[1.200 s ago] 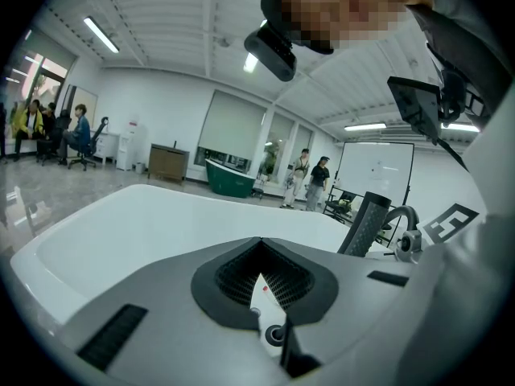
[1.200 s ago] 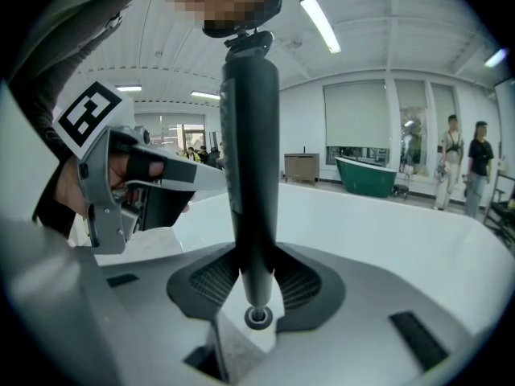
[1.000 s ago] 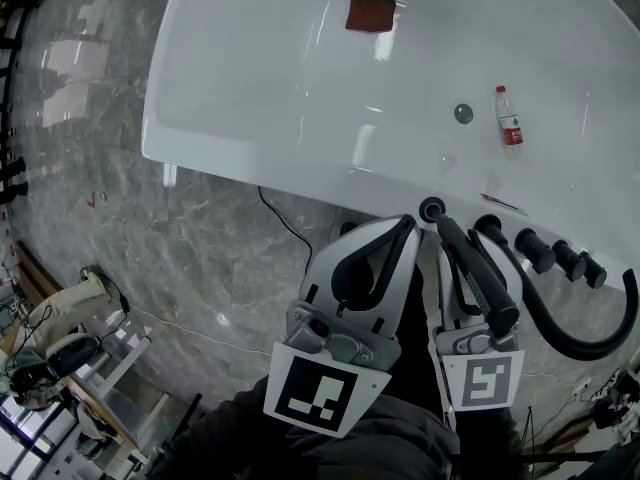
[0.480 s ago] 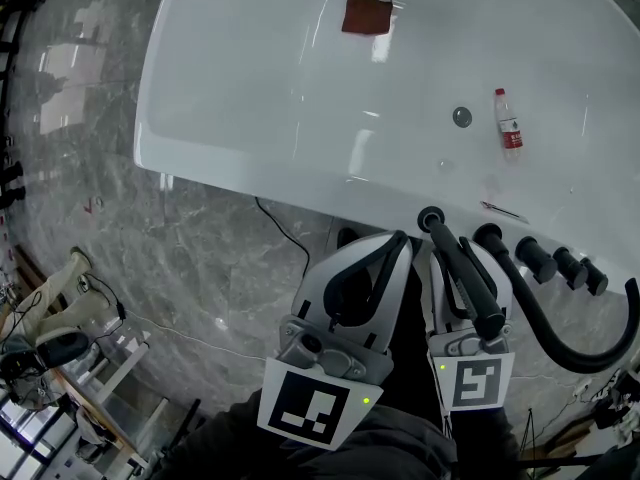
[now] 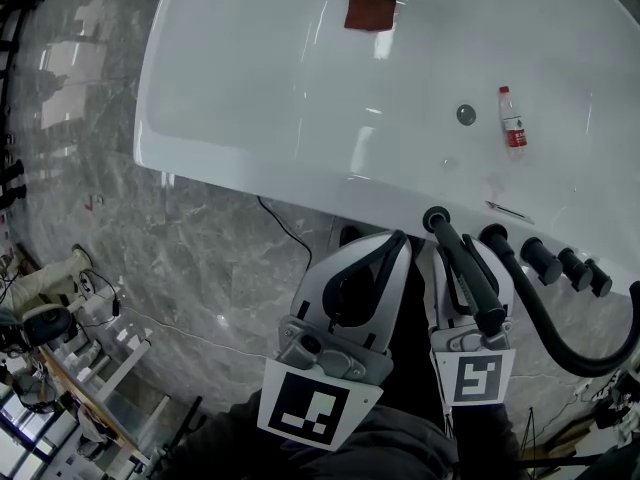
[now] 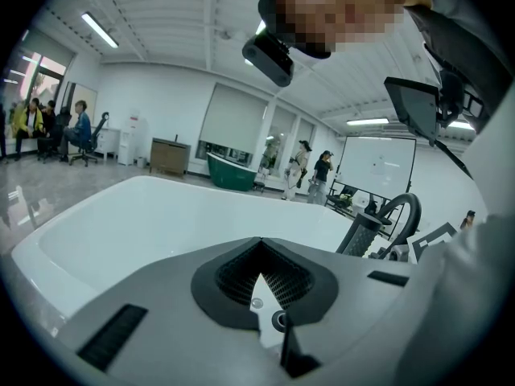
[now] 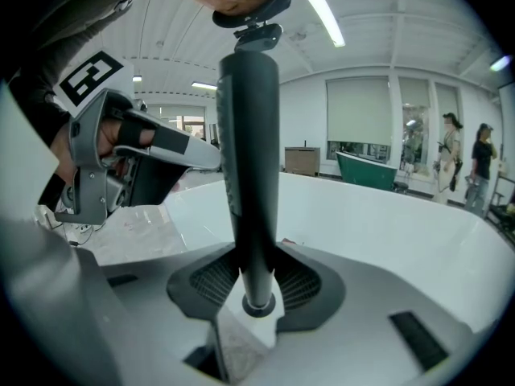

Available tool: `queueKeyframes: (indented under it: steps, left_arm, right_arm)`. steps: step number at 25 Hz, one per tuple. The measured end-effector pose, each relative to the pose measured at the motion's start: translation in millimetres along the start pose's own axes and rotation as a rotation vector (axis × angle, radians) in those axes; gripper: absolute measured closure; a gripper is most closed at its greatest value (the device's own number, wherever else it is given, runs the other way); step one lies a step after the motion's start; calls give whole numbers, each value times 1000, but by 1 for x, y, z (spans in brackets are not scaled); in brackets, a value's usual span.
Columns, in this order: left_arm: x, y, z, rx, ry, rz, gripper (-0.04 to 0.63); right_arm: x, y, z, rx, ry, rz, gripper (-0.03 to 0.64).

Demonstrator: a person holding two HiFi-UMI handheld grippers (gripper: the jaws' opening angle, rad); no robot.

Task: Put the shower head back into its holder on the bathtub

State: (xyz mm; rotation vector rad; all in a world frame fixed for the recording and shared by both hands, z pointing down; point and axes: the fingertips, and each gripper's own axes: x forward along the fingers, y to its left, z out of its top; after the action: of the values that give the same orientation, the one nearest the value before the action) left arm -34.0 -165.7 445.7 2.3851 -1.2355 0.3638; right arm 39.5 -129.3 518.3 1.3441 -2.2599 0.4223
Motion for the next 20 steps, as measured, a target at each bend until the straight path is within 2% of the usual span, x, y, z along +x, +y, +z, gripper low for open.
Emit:
queueKeyframes:
  steps: [20]
  left_arm:
    - [-9, 8, -3, 1, 9, 18, 592]
  right_arm:
    - [24, 5, -19, -56, 37, 10, 476]
